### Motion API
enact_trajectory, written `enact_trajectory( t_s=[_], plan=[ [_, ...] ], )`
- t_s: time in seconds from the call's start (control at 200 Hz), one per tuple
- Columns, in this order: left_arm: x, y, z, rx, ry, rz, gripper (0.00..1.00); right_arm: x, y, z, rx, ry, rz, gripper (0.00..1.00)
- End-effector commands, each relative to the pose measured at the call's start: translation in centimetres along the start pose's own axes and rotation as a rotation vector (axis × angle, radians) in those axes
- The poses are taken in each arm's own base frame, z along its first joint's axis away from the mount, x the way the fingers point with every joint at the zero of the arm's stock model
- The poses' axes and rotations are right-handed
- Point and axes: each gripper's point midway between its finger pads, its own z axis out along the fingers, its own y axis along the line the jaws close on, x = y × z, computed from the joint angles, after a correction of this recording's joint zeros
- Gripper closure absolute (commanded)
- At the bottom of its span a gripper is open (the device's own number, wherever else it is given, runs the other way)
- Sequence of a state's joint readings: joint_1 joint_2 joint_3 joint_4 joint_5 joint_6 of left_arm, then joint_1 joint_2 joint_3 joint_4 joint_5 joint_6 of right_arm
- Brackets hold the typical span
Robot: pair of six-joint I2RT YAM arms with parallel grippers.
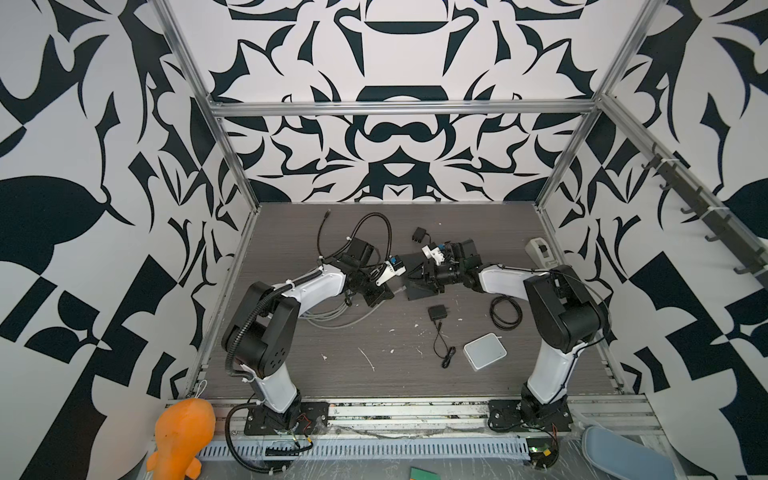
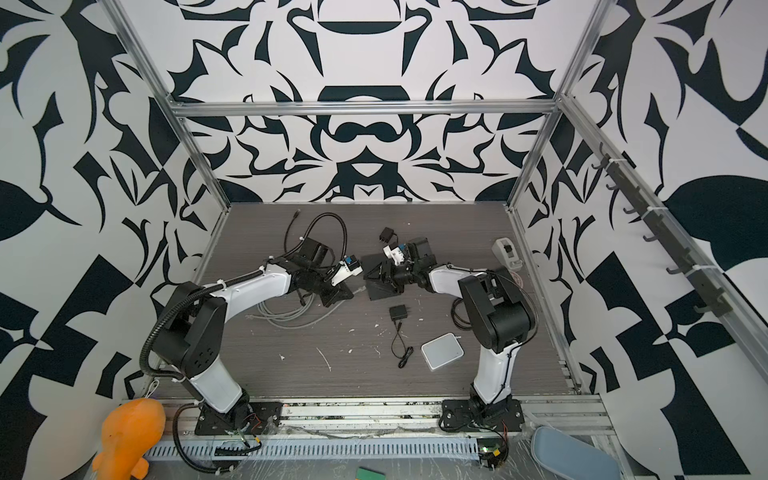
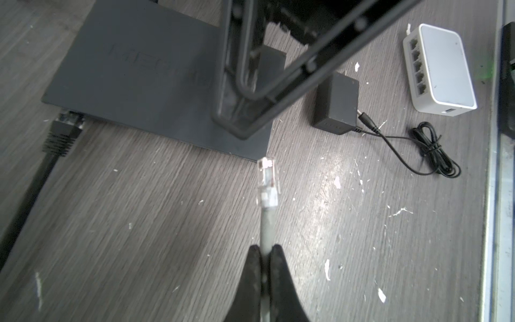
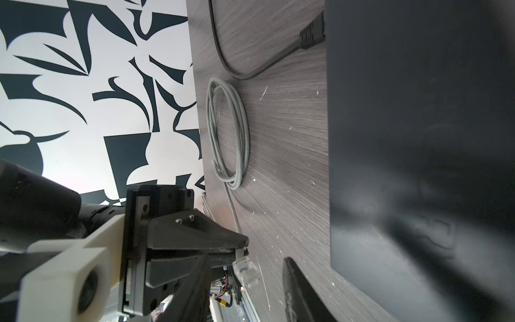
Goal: Insert the plug into the switch port
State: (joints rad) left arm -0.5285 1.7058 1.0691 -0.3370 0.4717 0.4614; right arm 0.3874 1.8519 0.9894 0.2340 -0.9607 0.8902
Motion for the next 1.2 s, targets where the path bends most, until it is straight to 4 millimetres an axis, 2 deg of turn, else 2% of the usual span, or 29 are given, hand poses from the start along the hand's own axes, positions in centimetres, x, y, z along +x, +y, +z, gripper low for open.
enact_trajectory(
  t_s=[0.0, 0.125, 0.225, 0.575, 0.935, 1.025, 1.16, 1.195],
  plan=[
    [-0.5, -1.1, -1.0, 0.05, -0.055, 0.018, 1.0, 0.3, 2.3, 0.2, -0.062, 0.021, -0.046, 0.54],
    [-0.3, -1.2, -1.0, 0.068, -0.059, 0.001, 1.0, 0.7, 3.0, 0.9, -0.081, 0.038, -0.069, 0.56],
    [0.0, -1.2, -1.2, 0.072, -0.061, -0.005, 1.0, 1.1, 2.9, 1.3, -0.072, 0.05, -0.063, 0.61],
    [-0.5, -1.1, -1.9, 0.102, -0.116, -0.022, 1.0, 2.0, 3.0, 2.2, -0.058, 0.075, -0.065, 0.68],
    [-0.6, -0.6, -2.0, 0.085, -0.122, -0.037, 1.0, 2.8, 3.4, 2.4, -0.042, 0.083, -0.059, 0.86],
    [-0.6, -0.2, -1.8, 0.075, -0.113, -0.051, 1.0, 3.0, 3.6, 2.4, -0.033, 0.084, -0.038, 0.87],
    [-0.7, -0.1, -2.0, 0.069, -0.108, -0.058, 0.92, 3.1, 3.4, 2.2, -0.006, 0.079, 0.025, 0.93],
    [-0.7, 0.1, -2.0, 0.058, -0.101, -0.062, 0.87, 3.1, 3.2, 2.0, 0.013, 0.077, 0.048, 0.94]
  ],
)
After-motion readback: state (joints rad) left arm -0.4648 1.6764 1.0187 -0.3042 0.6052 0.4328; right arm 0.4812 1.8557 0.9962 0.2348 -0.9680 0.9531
